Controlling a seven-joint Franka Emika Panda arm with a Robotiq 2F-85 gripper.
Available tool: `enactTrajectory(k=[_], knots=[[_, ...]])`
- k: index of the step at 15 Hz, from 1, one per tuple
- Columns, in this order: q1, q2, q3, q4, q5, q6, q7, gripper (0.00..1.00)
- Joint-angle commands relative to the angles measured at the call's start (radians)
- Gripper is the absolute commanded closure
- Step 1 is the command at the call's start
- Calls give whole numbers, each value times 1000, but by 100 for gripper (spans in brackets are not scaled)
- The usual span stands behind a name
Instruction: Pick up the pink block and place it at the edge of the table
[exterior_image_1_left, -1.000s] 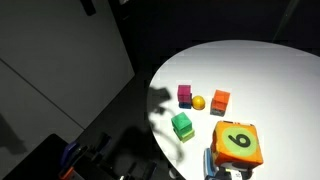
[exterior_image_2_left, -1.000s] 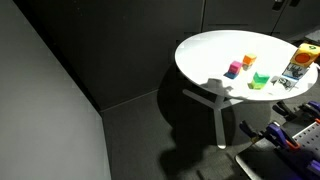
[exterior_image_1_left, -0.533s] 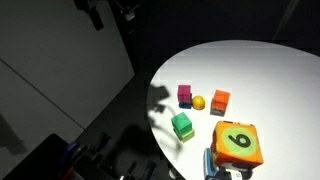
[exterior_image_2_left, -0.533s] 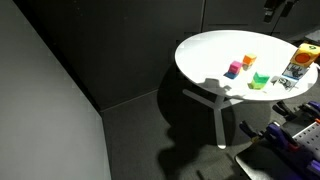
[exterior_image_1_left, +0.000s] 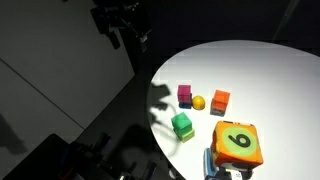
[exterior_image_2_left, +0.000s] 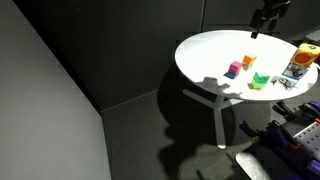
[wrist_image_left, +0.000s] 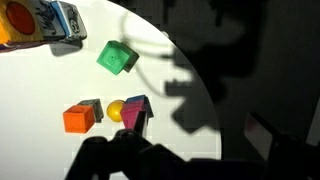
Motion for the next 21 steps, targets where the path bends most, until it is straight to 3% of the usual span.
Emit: enactTrajectory(k=[1,7,13,21], knots=[[-15,55,8,-13,-20,107,36,0],[-23,157,-3,-10,-14,254,16,0],[-39,268,-19,47,62,244,-89,0],[-89,361,-26,99,67,298,-295,0]])
